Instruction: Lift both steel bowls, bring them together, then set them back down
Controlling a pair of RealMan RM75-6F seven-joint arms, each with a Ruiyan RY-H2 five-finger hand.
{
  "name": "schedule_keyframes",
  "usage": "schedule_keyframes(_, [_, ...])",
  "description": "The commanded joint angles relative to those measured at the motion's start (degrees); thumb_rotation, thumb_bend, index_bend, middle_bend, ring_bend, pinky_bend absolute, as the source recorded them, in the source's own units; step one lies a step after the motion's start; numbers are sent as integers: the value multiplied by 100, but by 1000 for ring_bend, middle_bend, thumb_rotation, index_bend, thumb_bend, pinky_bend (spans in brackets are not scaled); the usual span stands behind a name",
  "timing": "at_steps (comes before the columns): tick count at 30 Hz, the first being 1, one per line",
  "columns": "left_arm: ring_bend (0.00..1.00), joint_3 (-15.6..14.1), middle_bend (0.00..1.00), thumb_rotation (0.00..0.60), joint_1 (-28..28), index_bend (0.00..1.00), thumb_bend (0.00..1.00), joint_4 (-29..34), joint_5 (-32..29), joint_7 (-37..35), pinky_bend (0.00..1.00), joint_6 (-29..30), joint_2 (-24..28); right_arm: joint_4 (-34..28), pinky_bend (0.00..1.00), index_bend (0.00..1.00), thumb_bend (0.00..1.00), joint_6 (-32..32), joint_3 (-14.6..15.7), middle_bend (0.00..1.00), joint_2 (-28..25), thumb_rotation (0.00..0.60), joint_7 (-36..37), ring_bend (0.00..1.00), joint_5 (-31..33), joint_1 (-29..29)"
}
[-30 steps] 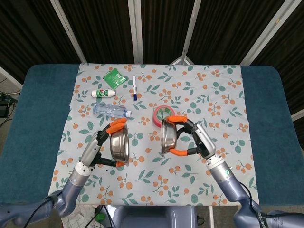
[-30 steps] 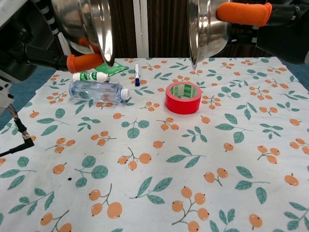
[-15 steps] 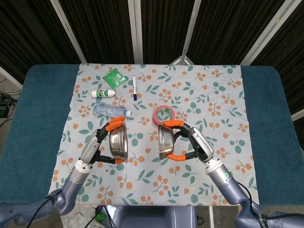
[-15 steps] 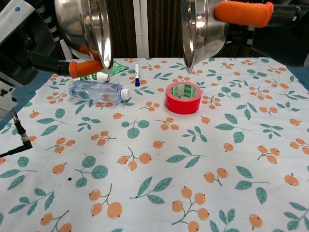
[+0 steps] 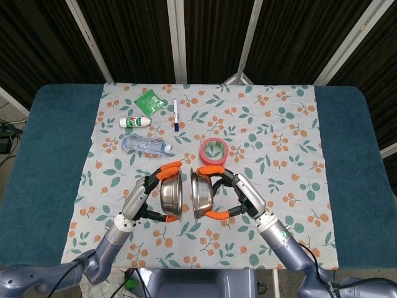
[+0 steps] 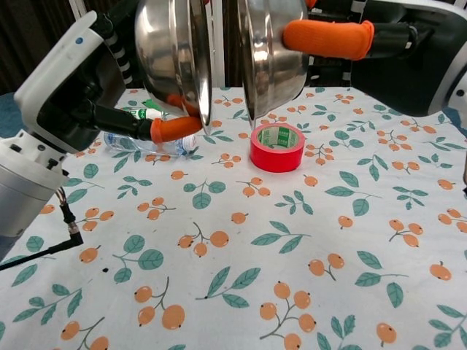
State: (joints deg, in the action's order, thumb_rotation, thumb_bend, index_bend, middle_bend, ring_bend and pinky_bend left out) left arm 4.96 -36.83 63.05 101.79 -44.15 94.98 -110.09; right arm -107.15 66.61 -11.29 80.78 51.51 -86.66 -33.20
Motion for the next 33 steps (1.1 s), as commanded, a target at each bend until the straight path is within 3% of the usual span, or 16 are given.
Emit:
schedule_keyframes(1, [146,-15,207,600,-40,292,86,-86,24,25,332,-20,-89,-32,517,757,307,-40,5,445,65,600,-121,559,34,-36])
schedule_keyframes(20, [146,-52,207,600,-56,291,86,-205,118,116,332,215,-295,-170,517,757,308,-110,51,445,273,600,-552,558,135,-90])
schedule_keyframes(33, [146,-56,207,600,139,294,86,197,54,380,332,328,695,212,517,762,308,211,-73,445,-581,600,-196,559,60,209])
